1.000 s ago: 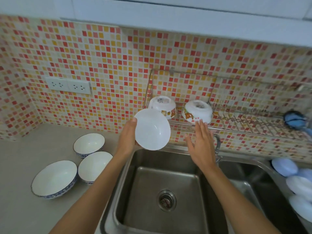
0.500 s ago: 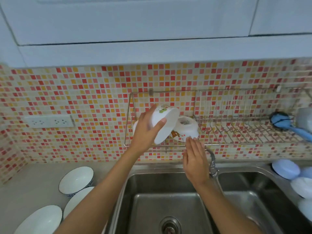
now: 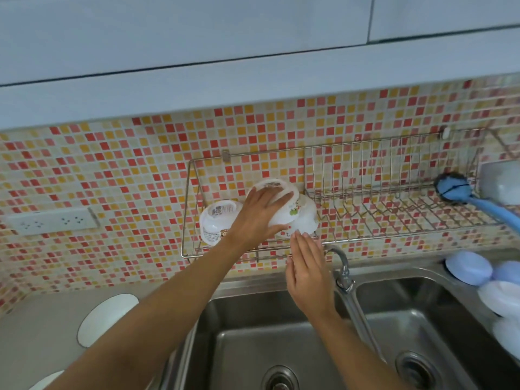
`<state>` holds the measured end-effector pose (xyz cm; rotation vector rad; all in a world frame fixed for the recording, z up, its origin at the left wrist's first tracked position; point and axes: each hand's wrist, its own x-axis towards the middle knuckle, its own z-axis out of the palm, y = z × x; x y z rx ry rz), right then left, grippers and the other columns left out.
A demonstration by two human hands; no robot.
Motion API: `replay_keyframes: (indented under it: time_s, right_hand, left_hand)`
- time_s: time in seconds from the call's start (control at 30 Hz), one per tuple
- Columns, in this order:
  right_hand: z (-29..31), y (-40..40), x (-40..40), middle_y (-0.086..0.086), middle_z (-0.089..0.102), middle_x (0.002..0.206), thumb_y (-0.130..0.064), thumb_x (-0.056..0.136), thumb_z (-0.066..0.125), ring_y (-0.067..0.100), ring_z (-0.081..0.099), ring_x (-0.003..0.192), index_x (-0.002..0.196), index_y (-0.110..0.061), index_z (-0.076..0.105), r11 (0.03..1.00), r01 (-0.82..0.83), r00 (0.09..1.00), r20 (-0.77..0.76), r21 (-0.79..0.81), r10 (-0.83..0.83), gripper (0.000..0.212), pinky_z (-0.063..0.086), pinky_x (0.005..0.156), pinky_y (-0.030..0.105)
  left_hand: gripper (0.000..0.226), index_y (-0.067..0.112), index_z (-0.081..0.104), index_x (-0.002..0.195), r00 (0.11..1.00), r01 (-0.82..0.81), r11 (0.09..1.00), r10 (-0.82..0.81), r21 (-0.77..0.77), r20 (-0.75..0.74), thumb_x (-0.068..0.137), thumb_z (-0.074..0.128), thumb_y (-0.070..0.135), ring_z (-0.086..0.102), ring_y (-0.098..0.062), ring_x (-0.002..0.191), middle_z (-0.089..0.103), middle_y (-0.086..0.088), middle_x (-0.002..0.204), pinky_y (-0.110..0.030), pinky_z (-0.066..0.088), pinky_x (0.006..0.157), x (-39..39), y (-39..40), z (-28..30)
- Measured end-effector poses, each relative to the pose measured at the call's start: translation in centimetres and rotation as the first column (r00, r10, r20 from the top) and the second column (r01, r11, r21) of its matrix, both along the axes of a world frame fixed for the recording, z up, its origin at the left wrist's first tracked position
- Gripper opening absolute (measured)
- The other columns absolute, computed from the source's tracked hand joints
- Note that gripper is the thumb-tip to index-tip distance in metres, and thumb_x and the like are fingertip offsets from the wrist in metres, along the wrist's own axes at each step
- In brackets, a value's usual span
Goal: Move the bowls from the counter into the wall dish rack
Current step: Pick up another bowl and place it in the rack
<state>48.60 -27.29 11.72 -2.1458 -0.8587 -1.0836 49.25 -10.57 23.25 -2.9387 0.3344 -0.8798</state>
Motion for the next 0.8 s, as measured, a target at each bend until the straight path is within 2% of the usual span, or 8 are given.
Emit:
replay_keyframes:
  time_s: [0.17,0.3,0.47,0.53,0.63,0.8]
  right_hand:
    - [-0.3,0.3,0.2,0.011,0.052,0.141,-0.017,0.095,0.047,0.025,0.042,0.136,0.136,-0.002,0.051,1.0,-0.007,1.0,-0.002,0.014,0.007,0.044,0.034,0.113,0.048]
    - [-0.4,0.4,0.2,0.011,0.052,0.142,-0.016,0.096,0.045,0.024,0.042,0.137,0.137,-0.002,0.051,0.999,-0.023,0.999,-0.026,0.028,0.023,0.044,0.035,0.112,0.049]
    - [-0.5,0.4,0.4,0.011,0.052,0.142,-0.014,0.094,0.047,0.025,0.041,0.137,0.136,-0.002,0.052,0.999,-0.036,0.999,-0.028,0.035,0.037,0.044,0.036,0.111,0.05]
    - [-0.5,0.4,0.3,0.01,0.052,0.142,-0.013,0.093,0.049,0.024,0.041,0.137,0.135,-0.002,0.052,0.998,-0.036,0.999,-0.029,0.044,0.037,0.044,0.035,0.112,0.05]
    - [-0.4,0.5,0.3,0.011,0.052,0.142,-0.012,0.092,0.05,0.024,0.041,0.138,0.135,-0.002,0.052,0.998,-0.039,0.999,-0.027,0.051,0.041,0.044,0.034,0.113,0.049]
    - [-0.4,0.5,0.2,0.012,0.051,0.142,-0.013,0.094,0.048,0.025,0.041,0.138,0.136,-0.001,0.051,0.999,-0.028,0.999,-0.04,0.045,0.03,0.044,0.033,0.114,0.048]
  left_hand:
    - [0.08,0.017,0.034,0.146,0.999,0.014,0.996,-0.011,-0.093,0.034,0.08,0.07,0.044,0.032,-0.026,0.135,0.041,-0.008,0.145,-0.056,0.023,0.113,0.6,0.4,-0.4]
    - [0.077,0.011,0.034,0.146,0.99,0.059,0.976,-0.031,-0.211,0.134,0.084,0.067,0.042,0.028,-0.024,0.136,0.04,-0.009,0.145,-0.047,0.01,0.119,1.2,-0.7,0.1]
    - [0.086,0.008,0.031,0.146,0.997,0.082,0.985,-0.079,-0.151,0.024,0.079,0.071,0.043,0.027,-0.023,0.137,0.039,-0.011,0.147,-0.047,0.013,0.118,2.6,-0.8,-0.4]
    - [0.087,0.009,0.03,0.147,0.995,0.087,0.985,-0.092,-0.146,-0.026,0.078,0.073,0.041,0.028,-0.023,0.138,0.038,-0.009,0.148,-0.05,0.02,0.117,2.8,-0.7,-1.0]
    - [0.087,0.012,0.032,0.146,0.992,0.096,0.984,-0.107,-0.149,-0.071,0.075,0.076,0.036,0.033,-0.025,0.137,0.037,-0.007,0.149,-0.047,0.033,0.112,2.9,-0.6,-1.4]
    - [0.08,0.017,0.035,0.146,0.981,0.121,0.983,-0.139,-0.136,-0.134,0.079,0.074,0.035,0.022,-0.022,0.144,0.032,-0.001,0.154,-0.044,0.024,0.117,2.9,0.0,-1.5]
